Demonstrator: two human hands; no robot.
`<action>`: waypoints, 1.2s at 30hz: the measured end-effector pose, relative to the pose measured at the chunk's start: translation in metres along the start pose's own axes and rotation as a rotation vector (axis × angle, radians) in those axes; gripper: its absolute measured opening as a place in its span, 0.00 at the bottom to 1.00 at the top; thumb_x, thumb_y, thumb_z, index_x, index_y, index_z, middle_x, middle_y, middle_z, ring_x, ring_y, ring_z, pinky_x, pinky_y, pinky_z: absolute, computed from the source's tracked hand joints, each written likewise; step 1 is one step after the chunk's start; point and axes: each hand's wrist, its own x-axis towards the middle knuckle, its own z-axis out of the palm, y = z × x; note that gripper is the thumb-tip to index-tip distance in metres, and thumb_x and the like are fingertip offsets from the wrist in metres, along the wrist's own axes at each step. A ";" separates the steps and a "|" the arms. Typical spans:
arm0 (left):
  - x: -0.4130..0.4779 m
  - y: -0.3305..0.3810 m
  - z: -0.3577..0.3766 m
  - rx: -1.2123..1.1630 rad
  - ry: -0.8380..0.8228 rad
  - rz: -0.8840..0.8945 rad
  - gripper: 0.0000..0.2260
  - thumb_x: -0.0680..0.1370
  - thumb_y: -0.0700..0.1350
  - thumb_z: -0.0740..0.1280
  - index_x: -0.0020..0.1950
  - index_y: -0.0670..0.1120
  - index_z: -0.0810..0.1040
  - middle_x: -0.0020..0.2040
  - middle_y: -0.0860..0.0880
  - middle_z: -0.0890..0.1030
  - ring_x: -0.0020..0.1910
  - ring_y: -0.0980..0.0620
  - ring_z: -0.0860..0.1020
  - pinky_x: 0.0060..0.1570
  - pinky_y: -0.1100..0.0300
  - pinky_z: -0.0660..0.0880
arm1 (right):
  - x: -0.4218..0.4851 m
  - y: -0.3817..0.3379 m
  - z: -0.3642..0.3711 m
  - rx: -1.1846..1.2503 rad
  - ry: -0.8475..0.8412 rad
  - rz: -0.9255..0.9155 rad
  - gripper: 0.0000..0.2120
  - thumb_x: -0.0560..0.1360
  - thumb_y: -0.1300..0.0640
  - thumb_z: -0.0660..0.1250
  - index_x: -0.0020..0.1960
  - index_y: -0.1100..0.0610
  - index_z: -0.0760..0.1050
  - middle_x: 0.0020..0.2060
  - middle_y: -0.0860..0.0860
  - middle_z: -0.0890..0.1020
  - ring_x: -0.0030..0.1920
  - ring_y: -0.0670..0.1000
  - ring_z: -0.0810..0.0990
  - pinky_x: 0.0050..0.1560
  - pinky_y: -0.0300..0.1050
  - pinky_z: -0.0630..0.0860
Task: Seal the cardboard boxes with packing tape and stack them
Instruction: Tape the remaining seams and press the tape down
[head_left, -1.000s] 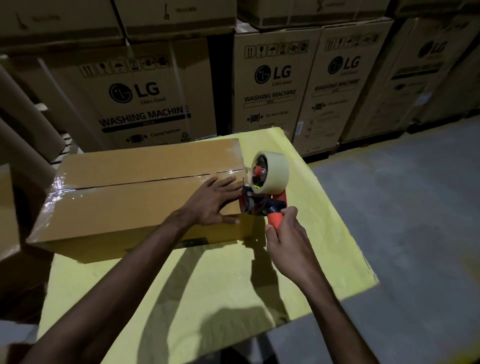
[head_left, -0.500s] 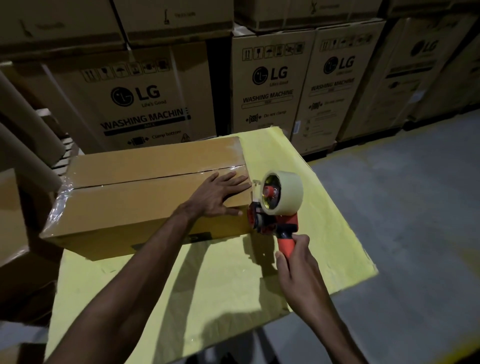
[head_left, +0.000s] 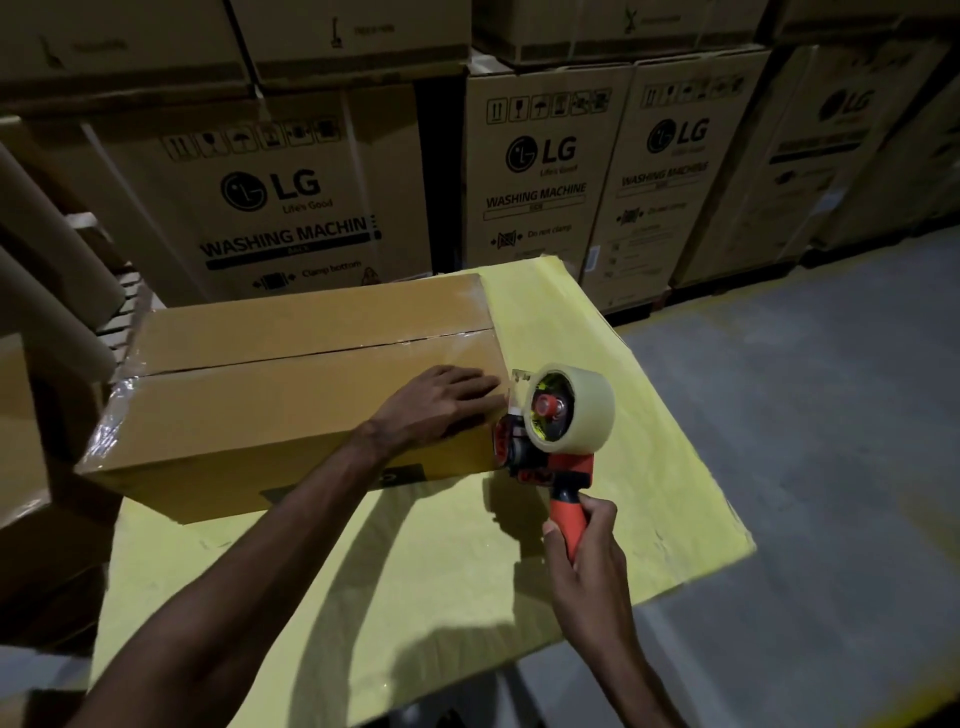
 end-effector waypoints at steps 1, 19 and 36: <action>-0.001 0.001 0.001 0.024 0.071 0.034 0.22 0.81 0.51 0.70 0.75 0.49 0.72 0.73 0.43 0.77 0.68 0.41 0.77 0.62 0.45 0.76 | 0.000 0.001 0.000 0.026 0.013 0.004 0.11 0.83 0.52 0.63 0.59 0.47 0.60 0.48 0.48 0.76 0.39 0.45 0.77 0.32 0.37 0.71; 0.004 0.087 -0.018 -1.321 0.141 -1.291 0.19 0.82 0.60 0.65 0.41 0.49 0.86 0.44 0.53 0.87 0.47 0.51 0.82 0.54 0.55 0.75 | -0.001 0.017 0.010 0.041 0.009 0.015 0.12 0.83 0.52 0.64 0.59 0.43 0.61 0.48 0.44 0.75 0.41 0.46 0.76 0.34 0.35 0.69; 0.035 0.088 0.003 -1.487 0.337 -1.622 0.35 0.52 0.63 0.85 0.45 0.37 0.87 0.38 0.44 0.87 0.37 0.44 0.83 0.42 0.48 0.82 | -0.044 0.031 -0.002 -0.019 0.071 -0.078 0.09 0.82 0.45 0.60 0.58 0.48 0.64 0.37 0.46 0.74 0.34 0.47 0.75 0.29 0.35 0.66</action>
